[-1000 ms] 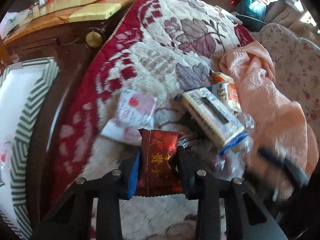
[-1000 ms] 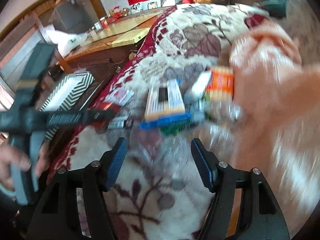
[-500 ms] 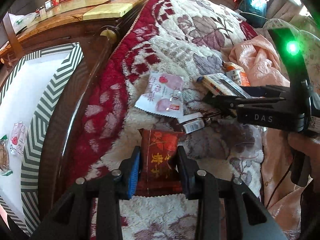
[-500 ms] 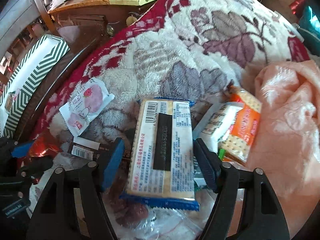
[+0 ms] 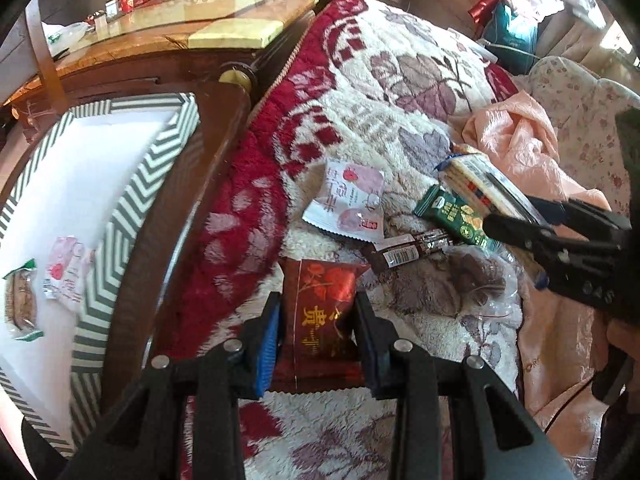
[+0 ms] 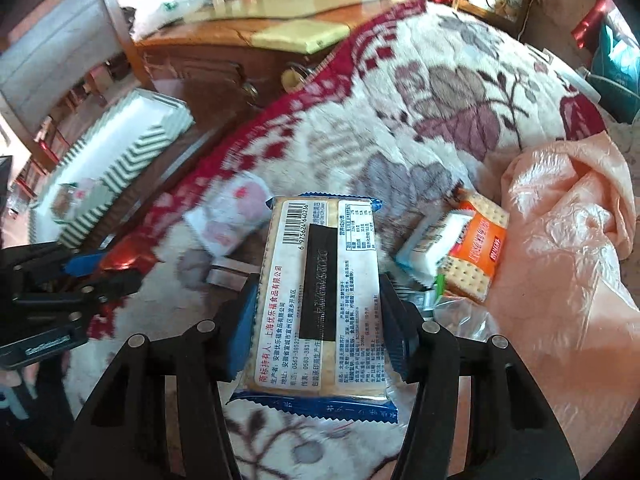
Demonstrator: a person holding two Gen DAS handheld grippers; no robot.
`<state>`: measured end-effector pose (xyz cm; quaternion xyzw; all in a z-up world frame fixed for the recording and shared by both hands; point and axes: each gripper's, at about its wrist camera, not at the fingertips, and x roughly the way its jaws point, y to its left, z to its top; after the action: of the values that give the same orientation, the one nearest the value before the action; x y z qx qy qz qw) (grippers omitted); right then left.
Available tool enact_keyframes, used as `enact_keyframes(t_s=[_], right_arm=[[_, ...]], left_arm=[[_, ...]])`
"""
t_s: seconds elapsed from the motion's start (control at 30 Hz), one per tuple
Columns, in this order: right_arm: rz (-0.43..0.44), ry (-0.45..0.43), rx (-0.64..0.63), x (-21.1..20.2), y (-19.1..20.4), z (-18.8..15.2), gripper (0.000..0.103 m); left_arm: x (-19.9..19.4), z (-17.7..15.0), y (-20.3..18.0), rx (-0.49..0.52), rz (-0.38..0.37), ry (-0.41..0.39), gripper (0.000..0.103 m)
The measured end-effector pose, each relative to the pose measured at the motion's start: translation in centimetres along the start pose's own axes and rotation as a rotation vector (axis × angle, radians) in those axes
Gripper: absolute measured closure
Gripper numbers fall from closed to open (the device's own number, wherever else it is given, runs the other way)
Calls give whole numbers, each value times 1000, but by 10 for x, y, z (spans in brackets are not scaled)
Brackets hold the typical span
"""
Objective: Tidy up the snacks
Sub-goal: 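Carry the red packet and blue-edged cracker pack over the white tray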
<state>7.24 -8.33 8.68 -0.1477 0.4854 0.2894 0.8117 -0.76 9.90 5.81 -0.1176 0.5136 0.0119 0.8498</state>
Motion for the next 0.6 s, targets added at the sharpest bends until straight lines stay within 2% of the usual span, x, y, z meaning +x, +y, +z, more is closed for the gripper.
enact_keyframes(t_s=[0.2,0.6], right_arm=[[47,-34,-3,-10,32,-7,48],[121,-29,-66,-3,105,-1,48]], left_arm=[[-19,-3,14,-12,24,-35,66],[-50,-8,56,-54,102,-106,66]])
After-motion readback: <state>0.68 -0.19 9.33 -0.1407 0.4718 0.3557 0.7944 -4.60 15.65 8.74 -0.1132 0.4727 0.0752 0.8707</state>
